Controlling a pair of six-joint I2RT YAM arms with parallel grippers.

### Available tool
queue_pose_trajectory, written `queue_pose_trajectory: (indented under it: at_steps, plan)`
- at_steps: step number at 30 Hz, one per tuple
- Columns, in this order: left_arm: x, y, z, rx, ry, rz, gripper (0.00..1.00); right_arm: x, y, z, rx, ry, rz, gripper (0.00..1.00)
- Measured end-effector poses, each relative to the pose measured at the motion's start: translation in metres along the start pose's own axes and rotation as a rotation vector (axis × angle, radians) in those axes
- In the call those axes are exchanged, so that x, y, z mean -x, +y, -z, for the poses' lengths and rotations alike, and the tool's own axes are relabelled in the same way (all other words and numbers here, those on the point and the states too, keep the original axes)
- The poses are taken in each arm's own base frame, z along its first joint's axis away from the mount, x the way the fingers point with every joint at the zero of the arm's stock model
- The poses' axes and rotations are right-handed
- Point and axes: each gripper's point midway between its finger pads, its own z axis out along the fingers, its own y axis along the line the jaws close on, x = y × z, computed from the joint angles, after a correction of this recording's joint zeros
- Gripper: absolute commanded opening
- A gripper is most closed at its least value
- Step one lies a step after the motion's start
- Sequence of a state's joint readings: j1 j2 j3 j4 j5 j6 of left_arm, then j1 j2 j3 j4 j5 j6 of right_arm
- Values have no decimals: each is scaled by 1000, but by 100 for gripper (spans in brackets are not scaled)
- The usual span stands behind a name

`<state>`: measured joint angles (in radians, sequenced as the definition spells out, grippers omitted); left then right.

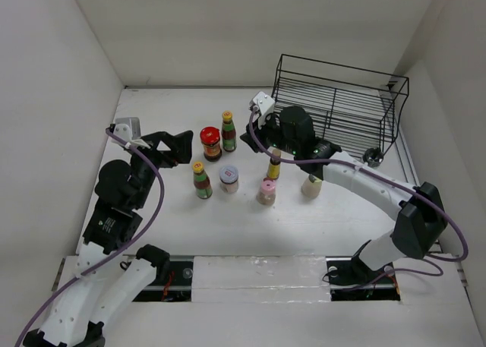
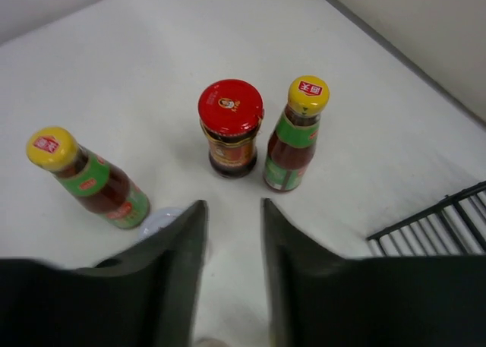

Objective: Organize the condiment bottles

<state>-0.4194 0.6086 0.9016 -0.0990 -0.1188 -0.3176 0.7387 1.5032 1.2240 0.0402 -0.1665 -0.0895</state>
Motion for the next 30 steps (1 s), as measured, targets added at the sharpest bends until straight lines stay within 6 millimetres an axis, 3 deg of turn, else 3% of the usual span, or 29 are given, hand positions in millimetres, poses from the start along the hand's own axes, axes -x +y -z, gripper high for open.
queue_pose_trajectory:
  at_steps: [1,2,3,4,6,7,9,10,13,17,25,30]
  plan:
    - [-1,0,0,-2,2,-1,91,1,0,0,0,-3,-2,14]
    - [-2,0,0,-4,4,-2,85,1,-2,-1,-2,-8,-2,3]
    - [-2,-1,0,-9,6,-3,77,2,-2,-2,-2,-10,-6,0]
    - [-4,-1,0,-12,9,-3,60,2,-3,-3,-3,-11,-10,0]
    - [-5,-1,-1,-14,13,-2,43,0,-3,-6,-3,-8,-13,0]
    - [-6,-1,-1,-13,15,-7,30,-2,-3,-8,-4,-5,-14,5]
    - [-6,-1,-2,-13,16,-12,23,-6,-4,-14,-4,5,-17,19]
    - [-7,-1,-2,-15,17,-11,23,-8,-5,-17,-6,10,-17,32]
    - [-7,-1,-2,-14,15,-11,27,-17,-8,-28,-14,33,-15,57]
    - [-10,1,-3,-11,22,-13,47,-25,-12,-42,-20,55,-15,74]
    - [-11,1,-3,-12,25,-13,53,-27,-25,-79,-28,60,-16,79]
    - [-12,0,-3,-13,27,-13,53,-39,-38,-107,-29,75,-23,78]
